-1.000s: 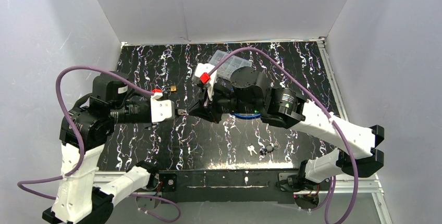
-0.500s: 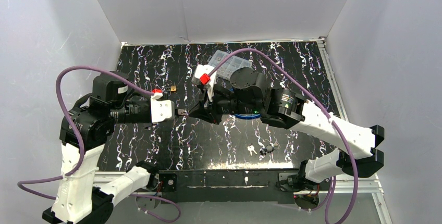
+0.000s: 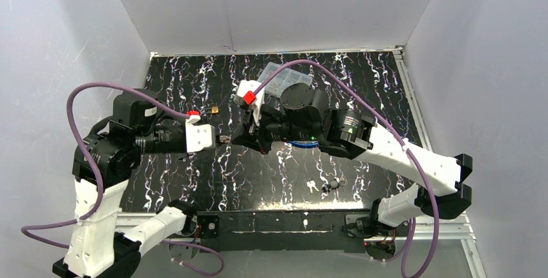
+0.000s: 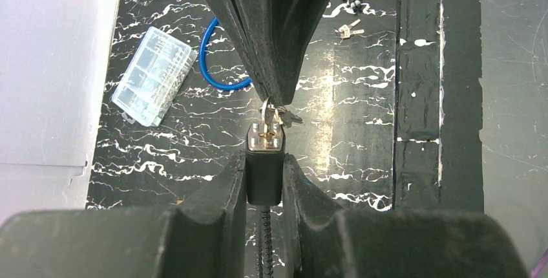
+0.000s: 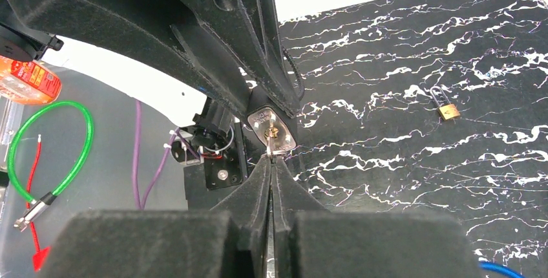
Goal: Unlock with the key
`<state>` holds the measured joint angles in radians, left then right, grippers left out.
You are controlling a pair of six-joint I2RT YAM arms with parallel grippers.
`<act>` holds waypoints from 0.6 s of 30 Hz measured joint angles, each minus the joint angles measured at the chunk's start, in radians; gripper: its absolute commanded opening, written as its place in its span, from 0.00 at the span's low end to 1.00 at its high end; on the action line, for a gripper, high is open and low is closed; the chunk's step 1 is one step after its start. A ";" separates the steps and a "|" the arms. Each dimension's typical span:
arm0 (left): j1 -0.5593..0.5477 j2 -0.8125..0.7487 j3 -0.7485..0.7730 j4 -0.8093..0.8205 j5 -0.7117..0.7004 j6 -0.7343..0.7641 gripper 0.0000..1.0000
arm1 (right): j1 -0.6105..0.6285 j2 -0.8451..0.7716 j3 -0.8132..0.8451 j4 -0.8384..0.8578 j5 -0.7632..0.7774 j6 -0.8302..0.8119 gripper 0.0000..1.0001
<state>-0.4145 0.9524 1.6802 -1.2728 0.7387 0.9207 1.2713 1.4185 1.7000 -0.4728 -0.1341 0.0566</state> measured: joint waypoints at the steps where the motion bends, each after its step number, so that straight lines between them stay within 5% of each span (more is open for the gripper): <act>1: 0.000 0.000 0.001 -0.001 -0.001 0.000 0.00 | 0.000 0.000 0.000 0.000 0.000 0.000 0.02; 18: 0.007 -0.026 -0.002 -0.040 -0.061 0.008 0.00 | -0.003 0.052 0.029 0.000 -0.033 0.079 0.01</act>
<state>-0.4072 0.9268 1.6783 -1.3125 0.6781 0.9291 1.2682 1.4704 1.7294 -0.4725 -0.1673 0.1360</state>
